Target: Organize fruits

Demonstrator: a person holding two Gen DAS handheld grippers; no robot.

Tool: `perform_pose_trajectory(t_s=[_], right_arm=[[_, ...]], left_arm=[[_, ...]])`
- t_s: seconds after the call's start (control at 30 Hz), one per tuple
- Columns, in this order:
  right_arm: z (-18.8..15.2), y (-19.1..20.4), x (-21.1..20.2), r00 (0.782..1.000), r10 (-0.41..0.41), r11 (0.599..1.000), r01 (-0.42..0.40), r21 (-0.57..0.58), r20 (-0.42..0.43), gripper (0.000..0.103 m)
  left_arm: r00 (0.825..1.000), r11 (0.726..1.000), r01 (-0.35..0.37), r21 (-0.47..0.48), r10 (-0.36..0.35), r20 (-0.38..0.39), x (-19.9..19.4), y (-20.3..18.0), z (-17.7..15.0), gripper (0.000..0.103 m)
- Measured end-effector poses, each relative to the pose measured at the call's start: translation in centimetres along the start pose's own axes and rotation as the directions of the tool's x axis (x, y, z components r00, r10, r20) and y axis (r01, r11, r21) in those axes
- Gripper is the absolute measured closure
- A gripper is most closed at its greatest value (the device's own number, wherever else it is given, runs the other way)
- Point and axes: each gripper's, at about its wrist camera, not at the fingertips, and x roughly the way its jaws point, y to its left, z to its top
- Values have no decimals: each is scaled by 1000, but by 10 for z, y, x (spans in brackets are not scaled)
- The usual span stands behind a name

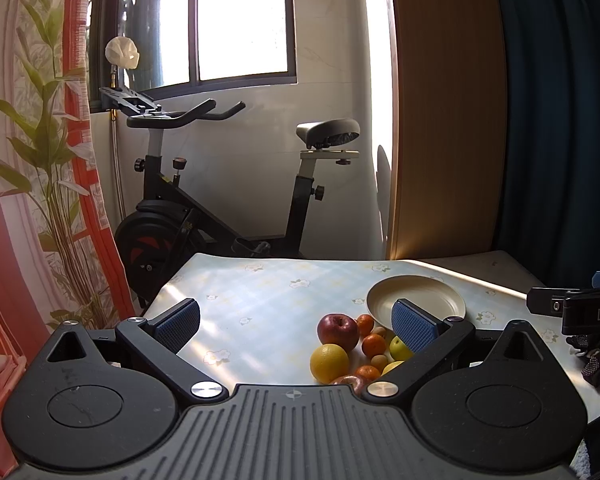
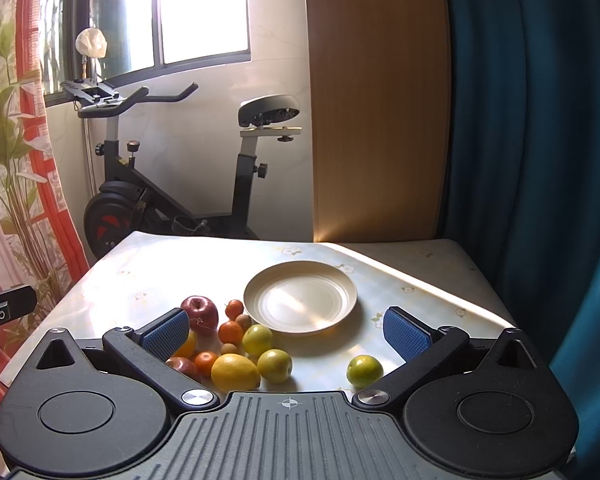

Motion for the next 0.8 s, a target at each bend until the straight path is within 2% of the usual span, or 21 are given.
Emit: perform_pose_trajectory(t_s=[0.8], right_arm=[[2,-3,-4,1000,0,1000,0,5,3,0]], left_arm=[[1000,1000,0,0,0,3,-1,-1,1,0]])
